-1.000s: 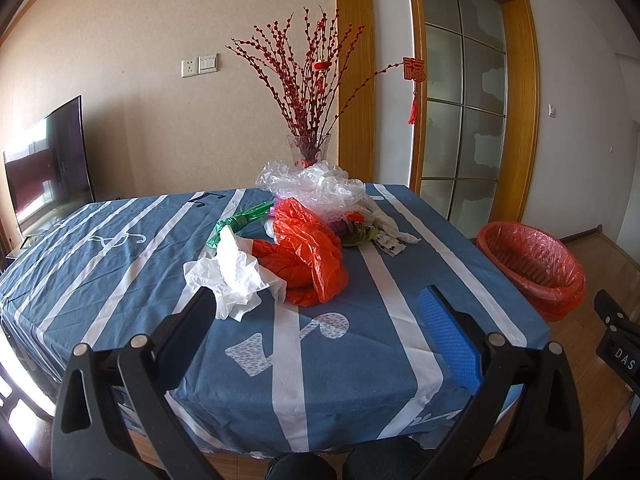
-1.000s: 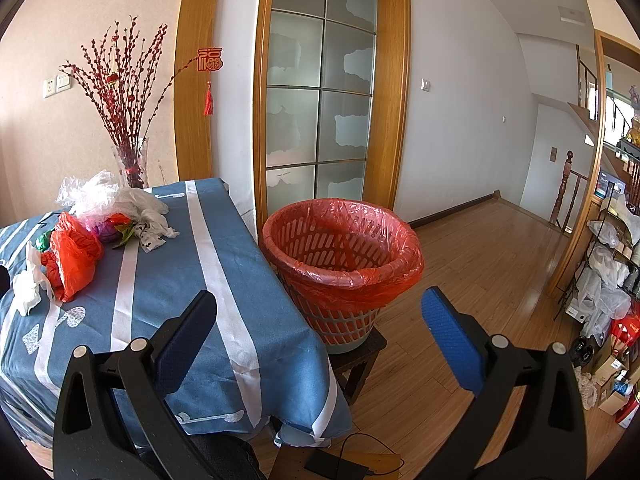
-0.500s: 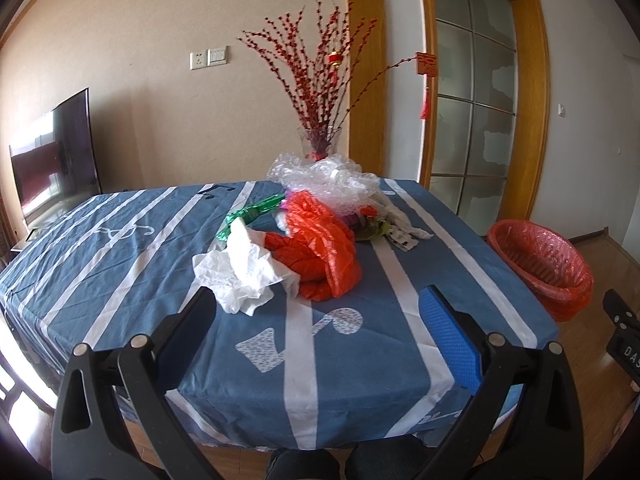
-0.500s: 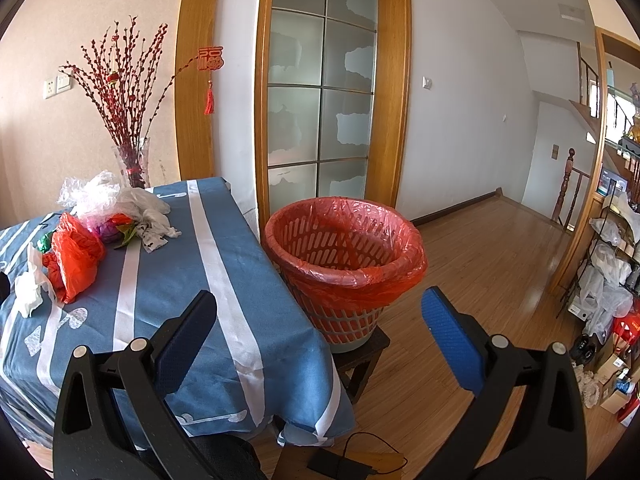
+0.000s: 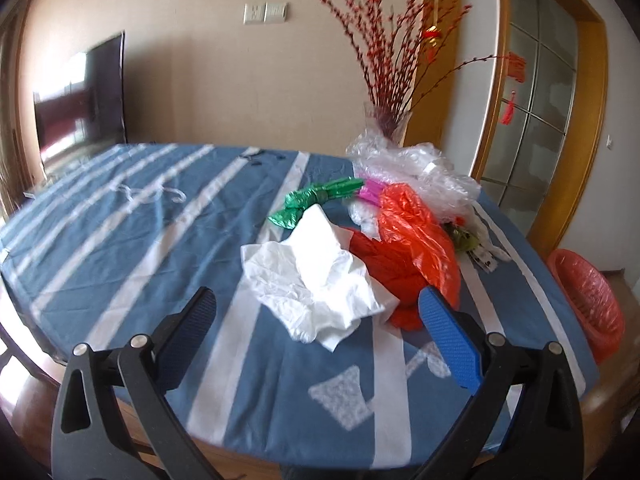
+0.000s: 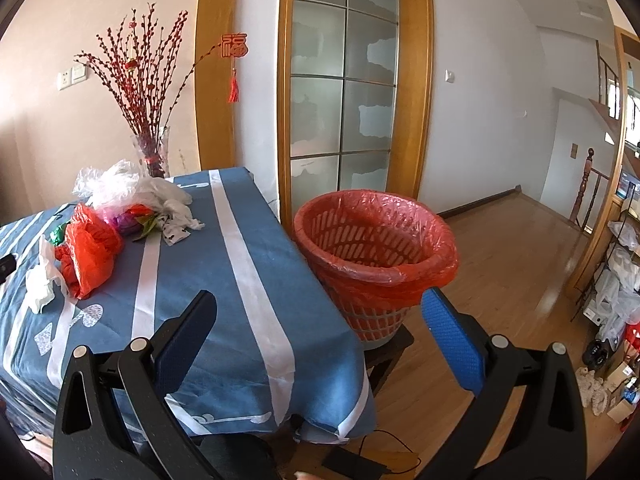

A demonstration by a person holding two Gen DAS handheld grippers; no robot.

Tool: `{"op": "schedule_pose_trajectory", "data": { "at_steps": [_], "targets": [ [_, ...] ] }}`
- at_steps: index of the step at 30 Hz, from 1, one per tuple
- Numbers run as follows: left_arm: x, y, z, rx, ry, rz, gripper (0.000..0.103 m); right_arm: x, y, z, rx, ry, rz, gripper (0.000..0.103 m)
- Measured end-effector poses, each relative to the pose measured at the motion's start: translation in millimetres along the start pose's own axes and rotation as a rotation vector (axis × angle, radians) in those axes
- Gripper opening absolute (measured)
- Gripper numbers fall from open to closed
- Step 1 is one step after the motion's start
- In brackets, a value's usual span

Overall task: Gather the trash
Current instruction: 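Reach the left tool to the white tissue and close on it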

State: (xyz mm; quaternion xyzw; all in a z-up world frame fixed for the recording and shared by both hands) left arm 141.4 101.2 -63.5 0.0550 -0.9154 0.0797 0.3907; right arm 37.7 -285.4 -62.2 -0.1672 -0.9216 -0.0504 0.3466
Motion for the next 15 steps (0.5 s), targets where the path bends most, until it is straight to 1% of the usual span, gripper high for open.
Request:
{"op": "schedule_pose_trajectory", "data": {
  "at_steps": [1, 3, 6, 9, 13, 15],
  "targets": [
    [-8.6, -0.3, -3.3, 0.003, 0.019, 0.004, 0.097, -2.4, 1.6, -0.2, 0.006, 0.007, 0.0, 0.101],
    [-25.0, -2.6, -8.4, -0.003, 0.052, 0.0, 0.084, -6.1, 3.4, -0.5, 0.021, 0.014, 0.009, 0.101],
    [-48.7, -3.1, -12.0, -0.001, 0.101, -0.011, 0.074, -10.4, 7.6, -0.7, 0.043, 0.022, 0.016, 0.101],
    [-66.1, -0.9, -13.3, 0.024, 0.148, 0.017, 0.073, -13.6, 12.1, -0.8, 0.057, 0.03, 0.012, 0.101],
    [-77.4, 2.5, -18.8, 0.034, 0.161, 0.013, 0.072, -15.8, 22.4, -4.8, 0.083, 0.031, 0.003, 0.101],
    [-85.5, 1.3, -18.7, 0.027, 0.188, 0.025, 0.062, -16.7, 27.6, -7.5, 0.093, 0.029, -0.008, 0.101]
  ]
}}
Point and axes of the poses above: each gripper's, at about its wrist camera, not at the fingertips, and x roughly against the way its jaws point, y to its left, z to its underside, the point moved 7 cm from there along -x, roughly the way its jaws point, and after that the axes turned 13 degrees about y, right-handed, at the moved point
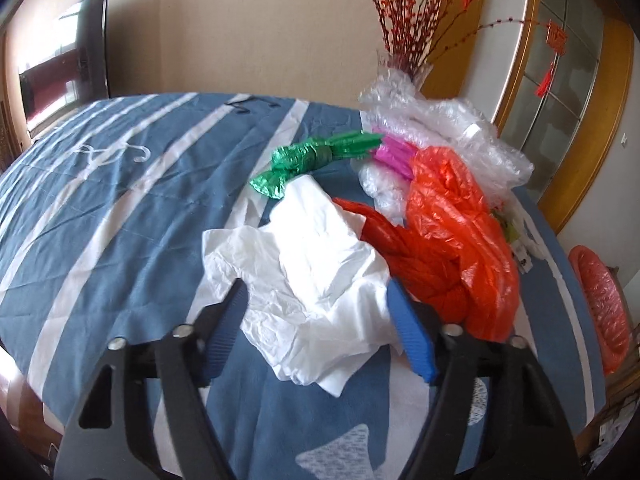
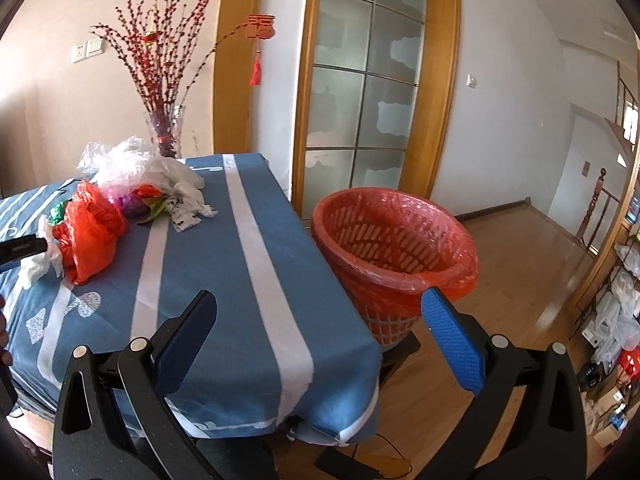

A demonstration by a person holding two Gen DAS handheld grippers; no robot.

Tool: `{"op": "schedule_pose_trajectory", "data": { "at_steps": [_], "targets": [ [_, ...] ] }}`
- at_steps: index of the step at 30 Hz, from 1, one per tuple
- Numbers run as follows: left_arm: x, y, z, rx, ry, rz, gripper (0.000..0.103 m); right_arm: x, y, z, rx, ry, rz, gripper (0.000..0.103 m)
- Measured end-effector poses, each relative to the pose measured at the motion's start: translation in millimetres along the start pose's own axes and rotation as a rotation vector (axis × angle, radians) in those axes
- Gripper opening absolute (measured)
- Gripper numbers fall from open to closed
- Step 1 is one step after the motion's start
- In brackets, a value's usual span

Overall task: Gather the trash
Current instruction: 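Reach the left tool to the white tissue and close on it, then lift the white tissue with the left tool while the right tool grasps the red bag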

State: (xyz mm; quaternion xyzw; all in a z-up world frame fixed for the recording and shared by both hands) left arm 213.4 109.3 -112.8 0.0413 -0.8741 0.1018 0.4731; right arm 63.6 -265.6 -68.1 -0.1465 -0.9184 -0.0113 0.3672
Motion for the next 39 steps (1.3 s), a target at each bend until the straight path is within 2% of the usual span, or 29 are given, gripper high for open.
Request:
{"op": "schedule_pose_trajectory", "data": {
  "at_steps": [3, 8, 10, 12, 15, 22, 26, 31, 36, 38, 39],
  "targets": [
    [-11.1, 1.8, 0.7, -0.003, 0.044, 0.033, 0.052, -0.5, 13.1, -5.3, 0.023, -0.008, -0.023, 0.101],
    [-21.2, 13.5, 7.3, 0.002, 0.074, 0.026, 0.051, -2.9, 42.2, -14.3, 0.073, -0.017, -0.073, 0.101],
    [-21.4, 17.2, 6.4, -0.004, 0.069, 0.021, 0.042, -4.3, 54.6, -18.4, 0.091, -0.021, -0.097, 0.101],
    [-22.4, 20.1, 4.8, -0.011, 0.071, 0.027, 0.027, -5.0, 67.2, -22.0, 0.11, -0.023, -0.118, 0.101],
    [-24.4, 24.1, 1.8, -0.023, 0.075, 0.048, 0.019, -6.0, 87.3, -27.3, 0.135, -0.027, -0.157, 0.101],
    [-20.3, 43.0, -11.0, -0.021, 0.06, 0.044, 0.016, -17.5, 135.4, -50.5, 0.167, -0.029, -0.268, 0.101],
    [-13.1, 61.9, -27.3, -0.001, 0.023, 0.024, 0.016, -32.3, 166.2, -64.9, 0.156, 0.008, -0.373, 0.101],
    [-8.5, 79.5, -42.5, 0.019, 0.002, 0.006, 0.016, -56.8, 208.4, -69.1, 0.19, 0.107, -0.477, 0.072],
    [-1.6, 79.9, -48.1, 0.015, -0.015, 0.003, 0.016, -72.3, 235.4, -60.1, 0.232, 0.178, -0.512, 0.069],
    [1.5, 77.0, -49.2, 0.004, -0.021, 0.004, 0.016, -72.0, 240.1, -56.1, 0.25, 0.192, -0.525, 0.063],
    [3.2, 74.5, -50.0, -0.003, -0.023, 0.006, 0.016, -72.7, 241.9, -54.3, 0.262, 0.197, -0.522, 0.05]
  ]
}}
Point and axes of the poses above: each gripper's, at about its wrist camera, not at the fingertips, and x roughly against the way its jaws point, y to its left, z to its underside, the point moved 7 cm from there along -x, roughly the way its jaws point, and after that the axes turned 13 degrees about y, right-handed, at the moved point
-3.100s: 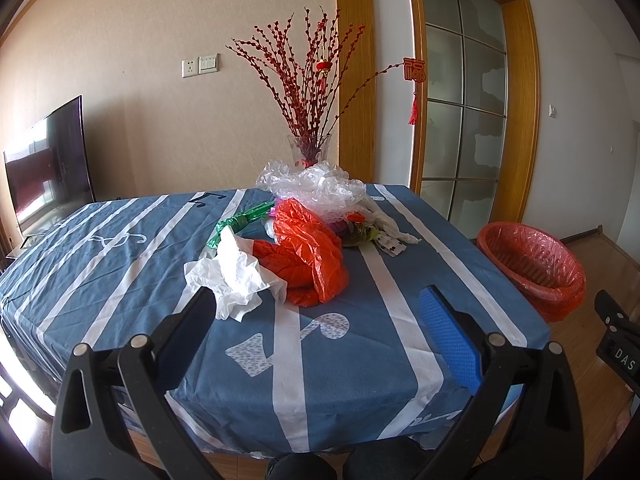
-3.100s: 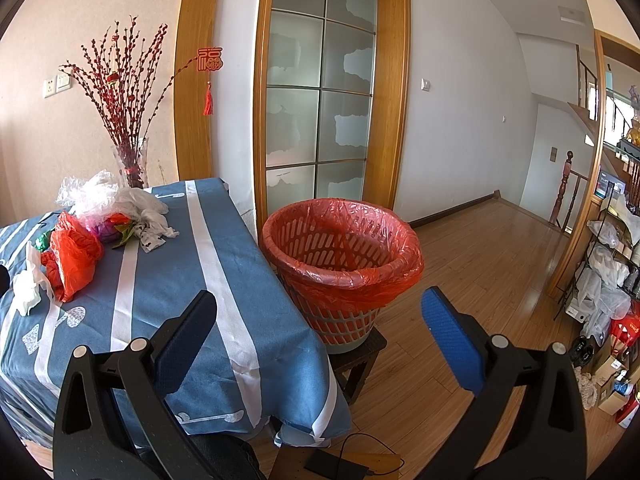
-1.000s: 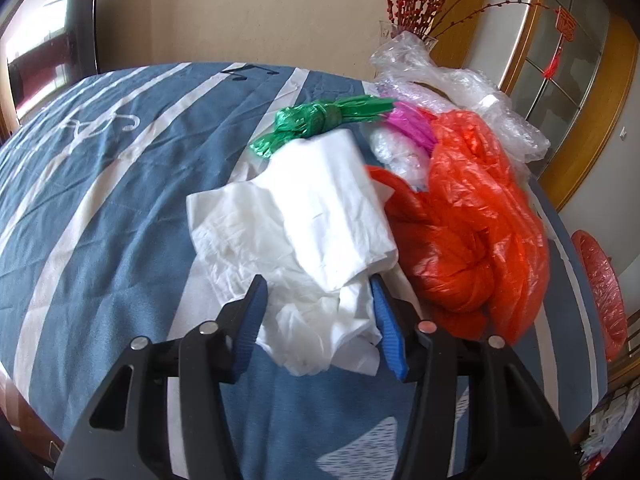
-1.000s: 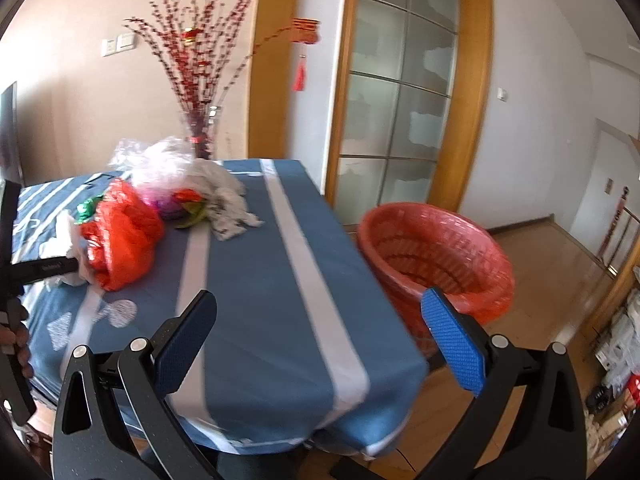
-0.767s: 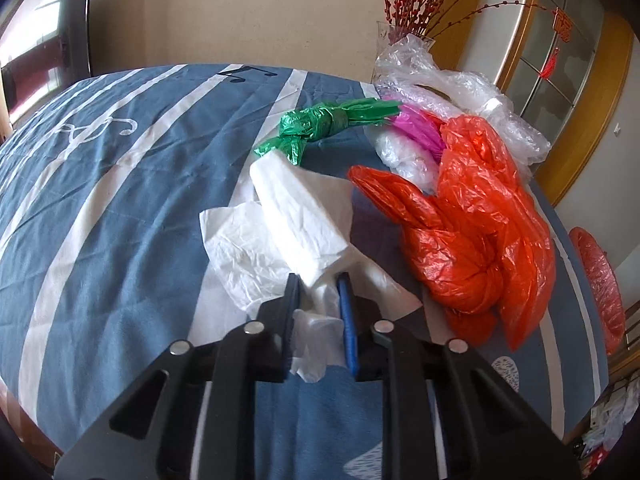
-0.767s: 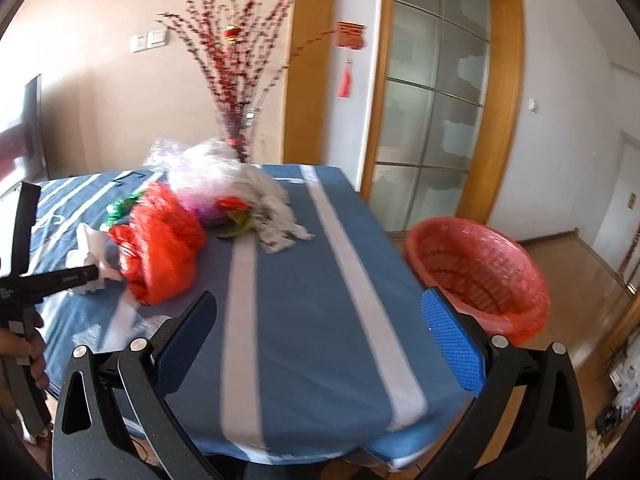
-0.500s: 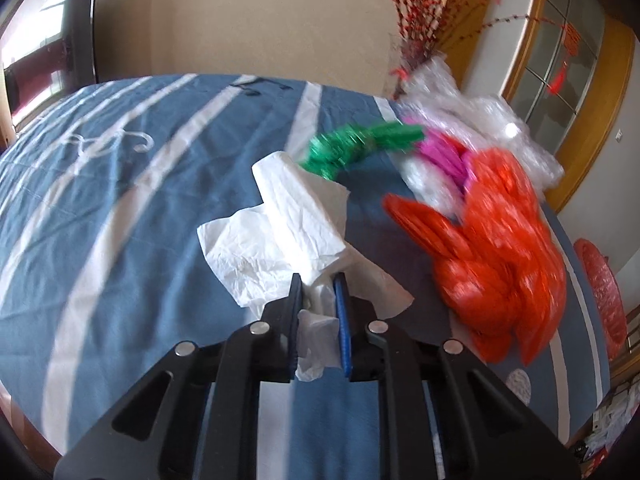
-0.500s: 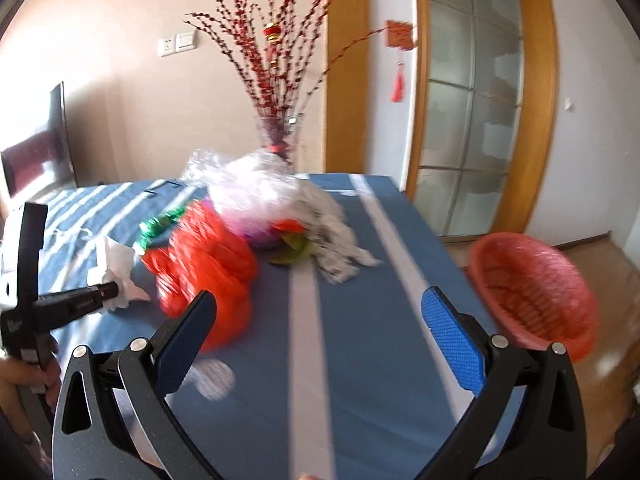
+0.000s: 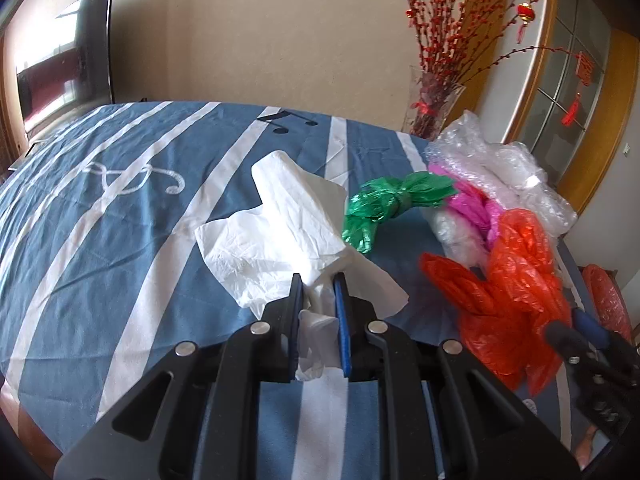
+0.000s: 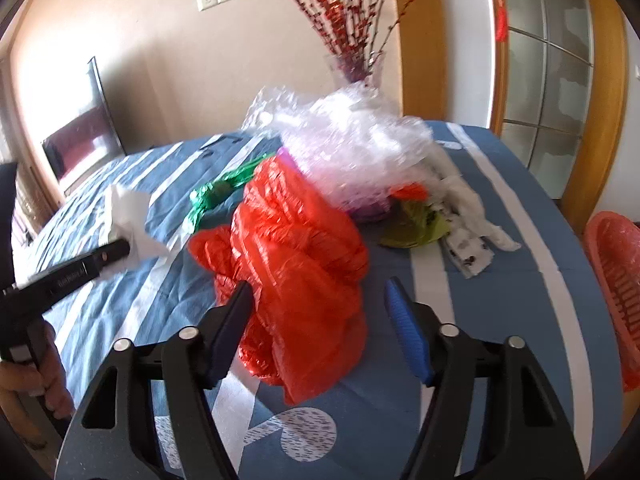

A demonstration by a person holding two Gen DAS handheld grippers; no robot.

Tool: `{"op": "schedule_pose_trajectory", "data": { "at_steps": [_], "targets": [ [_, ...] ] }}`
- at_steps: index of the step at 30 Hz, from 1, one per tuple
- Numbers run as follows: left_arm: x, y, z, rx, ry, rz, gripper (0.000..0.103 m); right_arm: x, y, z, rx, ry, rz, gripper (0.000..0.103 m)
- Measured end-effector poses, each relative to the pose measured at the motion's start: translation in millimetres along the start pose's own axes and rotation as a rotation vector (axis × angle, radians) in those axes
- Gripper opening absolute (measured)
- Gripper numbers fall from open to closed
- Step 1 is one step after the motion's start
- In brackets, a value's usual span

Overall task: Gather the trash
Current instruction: 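Lift the white tissue with the left tool while the right tool grasps the red bag, then carry tissue and red bag to the red basket and open both tools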

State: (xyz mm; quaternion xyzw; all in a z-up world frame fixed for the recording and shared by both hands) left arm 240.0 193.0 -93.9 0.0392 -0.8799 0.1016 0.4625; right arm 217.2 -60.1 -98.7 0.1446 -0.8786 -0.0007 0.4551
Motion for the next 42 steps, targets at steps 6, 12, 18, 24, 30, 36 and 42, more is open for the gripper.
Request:
{"op": "schedule_pose_trajectory", "data": {
  "at_steps": [6, 12, 18, 24, 30, 36, 42],
  "targets": [
    [14.7, -23.3, -1.4, -0.047, -0.022, 0.029, 0.016, -5.7, -16.3, 10.9, -0.039, 0.04, -0.017, 0.007],
    [34.7, -61.7, -0.8, -0.113, -0.047, 0.079, 0.016, 41.1, -38.4, 11.2, -0.06, -0.059, -0.025, 0.005],
    [53.0, -110.6, 3.3, -0.186, -0.064, 0.158, 0.016, 83.8, -78.6, 16.4, -0.112, -0.14, 0.027, 0.004],
    [61.6, -175.1, 13.6, -0.301, -0.062, 0.239, 0.016, 124.3, -138.4, 19.3, -0.191, -0.23, 0.168, 0.004],
    [57.9, -239.8, 23.8, -0.392, -0.044, 0.313, 0.016, 148.8, -194.3, 26.6, -0.272, -0.282, 0.292, 0.004],
    [48.9, -301.8, 33.9, -0.47, -0.019, 0.38, 0.016, 158.2, -245.3, 38.4, -0.373, -0.286, 0.355, 0.004],
    [36.1, -364.9, 42.7, -0.552, 0.003, 0.441, 0.016, 160.7, -283.6, 51.0, -0.449, -0.284, 0.401, 0.004]
  ]
}}
Point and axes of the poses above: each gripper's, at about its wrist camera, not at the fingertips, and x roughly against the way its jaws point, y to its left, z to its underside, the point moved 7 cm from there along -x, roughly the way its jaws point, and after that the axes turned 13 degrees about y, right-handed, at the moved point
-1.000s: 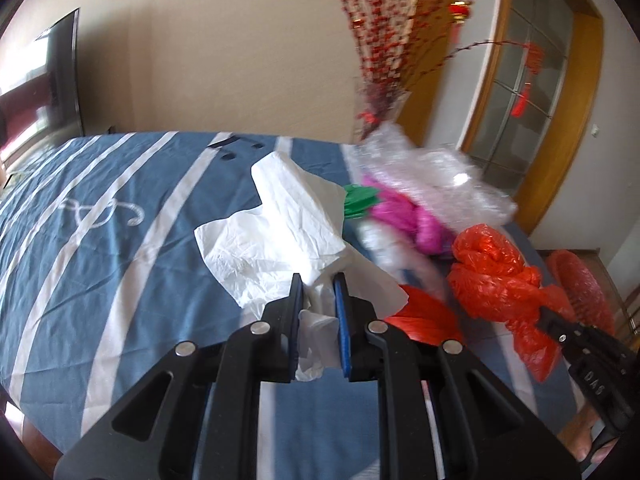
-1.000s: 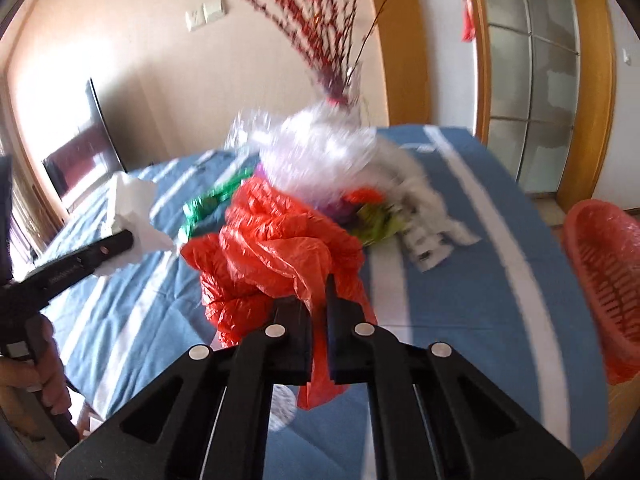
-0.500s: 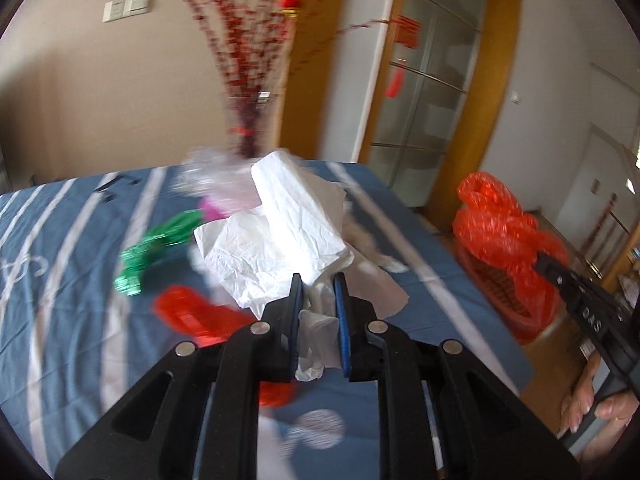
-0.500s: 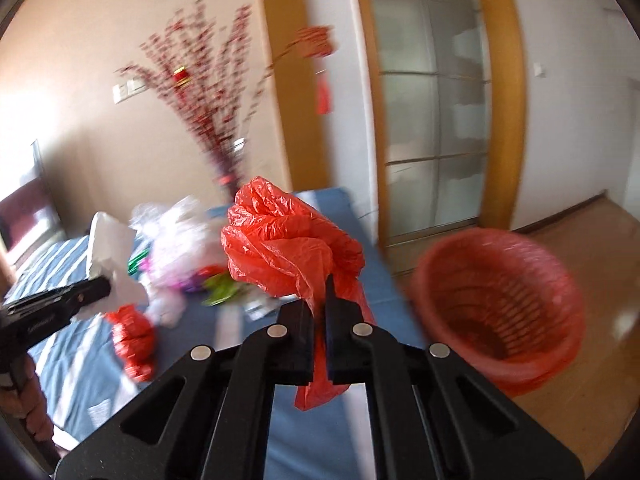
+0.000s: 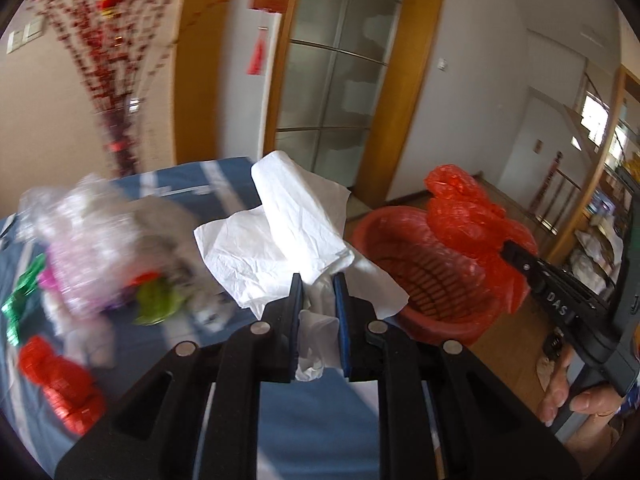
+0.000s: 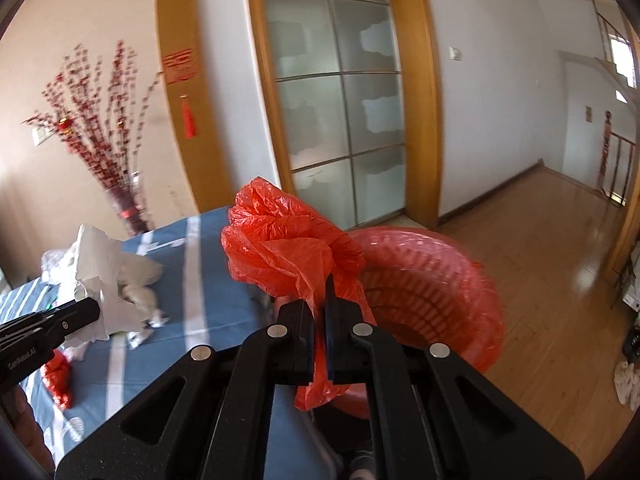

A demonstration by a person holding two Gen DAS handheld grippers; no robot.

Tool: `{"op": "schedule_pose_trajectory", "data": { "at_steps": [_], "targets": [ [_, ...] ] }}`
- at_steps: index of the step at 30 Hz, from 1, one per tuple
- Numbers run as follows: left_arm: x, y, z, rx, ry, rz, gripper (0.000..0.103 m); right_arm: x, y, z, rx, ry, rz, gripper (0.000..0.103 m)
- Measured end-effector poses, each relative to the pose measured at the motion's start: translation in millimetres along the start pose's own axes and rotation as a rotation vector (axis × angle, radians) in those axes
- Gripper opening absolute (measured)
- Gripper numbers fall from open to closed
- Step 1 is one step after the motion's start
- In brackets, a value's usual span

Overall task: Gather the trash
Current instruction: 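Carry tissue and red bag to the red basket and open both tools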

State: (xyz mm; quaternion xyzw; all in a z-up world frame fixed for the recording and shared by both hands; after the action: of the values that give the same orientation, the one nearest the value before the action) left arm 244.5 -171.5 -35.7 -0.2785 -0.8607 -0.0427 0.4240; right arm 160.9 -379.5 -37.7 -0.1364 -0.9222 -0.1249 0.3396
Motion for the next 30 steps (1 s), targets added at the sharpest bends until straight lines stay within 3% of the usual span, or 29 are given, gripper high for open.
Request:
{"op": "schedule_pose_trajectory", "data": {
  "at_steps": [13, 26, 29, 30],
  "targets": [
    [-66.9, -68.7, -26.7, -0.066, 0.064, 0.118, 0.016, -28.7, -55.6, -9.4, -0.1, 0.012, 0.058, 0.004],
    [-113.4, -102.3, -33.4, -0.092, 0.123, 0.162, 0.02, -51.7, -84.1, -16.4, -0.179, 0.024, 0.053, 0.005],
    [-128.1, -103.8, -34.2, -0.077, 0.148, 0.155, 0.031, -58.4, -90.7, -17.0, -0.19, 0.029, 0.057, 0.02],
    [-132.6, -102.9, -34.2, -0.068, 0.157, 0.152, 0.034, -60.1, -92.7, -15.8, -0.196, 0.034, 0.055, 0.035]
  ]
}}
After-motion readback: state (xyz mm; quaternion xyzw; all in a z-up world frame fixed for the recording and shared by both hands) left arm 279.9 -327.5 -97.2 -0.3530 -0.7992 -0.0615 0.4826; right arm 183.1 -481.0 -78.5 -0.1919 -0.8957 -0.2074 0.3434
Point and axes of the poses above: each gripper's, at about its wrist camera, not at the fingertips, and x roughly against the way its jaws point, y to its left, z to its underside, the point moved 7 cm from there along -x, roughly the way its jaws point, and after that the axes turned 13 degrees about y, right-handed, at the moved point
